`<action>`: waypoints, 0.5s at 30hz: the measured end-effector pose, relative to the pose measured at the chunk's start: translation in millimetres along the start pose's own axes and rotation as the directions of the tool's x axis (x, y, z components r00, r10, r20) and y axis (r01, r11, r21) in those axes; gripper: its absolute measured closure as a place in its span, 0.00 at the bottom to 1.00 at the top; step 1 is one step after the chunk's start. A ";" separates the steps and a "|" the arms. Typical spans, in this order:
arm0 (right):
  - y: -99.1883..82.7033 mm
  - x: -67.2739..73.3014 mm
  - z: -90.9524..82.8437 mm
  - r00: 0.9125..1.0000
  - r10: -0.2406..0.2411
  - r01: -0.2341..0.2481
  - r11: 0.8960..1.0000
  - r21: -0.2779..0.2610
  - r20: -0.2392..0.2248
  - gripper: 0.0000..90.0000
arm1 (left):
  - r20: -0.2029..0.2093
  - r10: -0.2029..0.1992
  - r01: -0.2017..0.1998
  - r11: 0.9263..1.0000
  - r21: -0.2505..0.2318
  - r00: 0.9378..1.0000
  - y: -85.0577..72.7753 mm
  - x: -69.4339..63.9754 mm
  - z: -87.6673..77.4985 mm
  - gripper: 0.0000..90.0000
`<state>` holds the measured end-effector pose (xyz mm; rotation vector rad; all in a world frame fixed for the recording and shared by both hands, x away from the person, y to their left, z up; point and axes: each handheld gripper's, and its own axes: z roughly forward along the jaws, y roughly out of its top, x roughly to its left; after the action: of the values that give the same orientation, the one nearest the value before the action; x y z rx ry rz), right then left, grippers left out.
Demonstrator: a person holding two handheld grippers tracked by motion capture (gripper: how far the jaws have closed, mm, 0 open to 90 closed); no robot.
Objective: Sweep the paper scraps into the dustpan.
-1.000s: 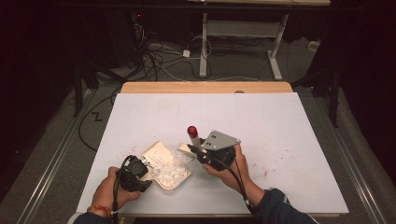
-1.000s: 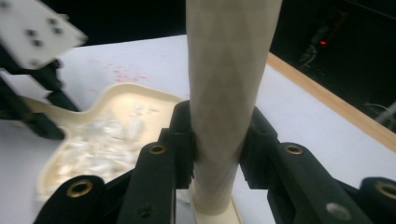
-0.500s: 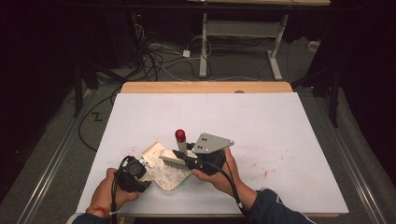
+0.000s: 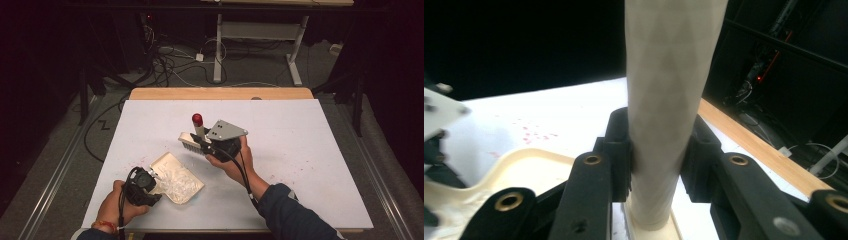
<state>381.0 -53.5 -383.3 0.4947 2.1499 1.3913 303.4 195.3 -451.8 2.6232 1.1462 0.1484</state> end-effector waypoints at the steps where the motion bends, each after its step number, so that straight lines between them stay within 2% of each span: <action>1: -1.8 -0.4 4.0 1.000 0.002 -0.002 1.000 0.003 0.007 0.79 | 0.000 0.005 -0.005 1.000 0.001 1.000 0.1 0.6 0.0 0.70; 4: -6.4 -0.8 13.7 1.000 -0.002 0.001 1.000 0.007 0.011 0.79 | 0.004 0.002 -0.002 1.000 -0.002 1.000 -0.2 1.1 0.1 0.70; 9: -11.4 3.6 23.5 1.000 -0.009 0.010 1.000 0.014 -0.016 0.79 | 0.004 0.007 -0.007 1.000 -0.003 1.000 -0.6 1.2 -0.1 0.70; 11: -13.4 8.3 24.7 0.998 0.012 -0.012 1.000 0.011 -0.056 0.79 | 0.006 0.004 -0.004 1.000 -0.004 1.000 -0.9 1.1 0.1 0.70; 13: -13.6 16.1 24.2 0.997 0.004 -0.003 1.000 0.013 -0.078 0.79 | 0.007 0.005 -0.005 1.000 -0.004 1.000 -0.9 1.2 0.2 0.70; 15: -14.5 23.3 22.2 0.993 0.015 -0.014 1.000 0.010 -0.118 0.79 | 0.006 0.004 -0.004 1.000 -0.006 1.000 -1.0 1.1 0.2 0.70</action>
<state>375.6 -30.2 -409.2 0.4426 2.2510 1.4523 303.5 196.7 -452.4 2.6193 1.1370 0.1436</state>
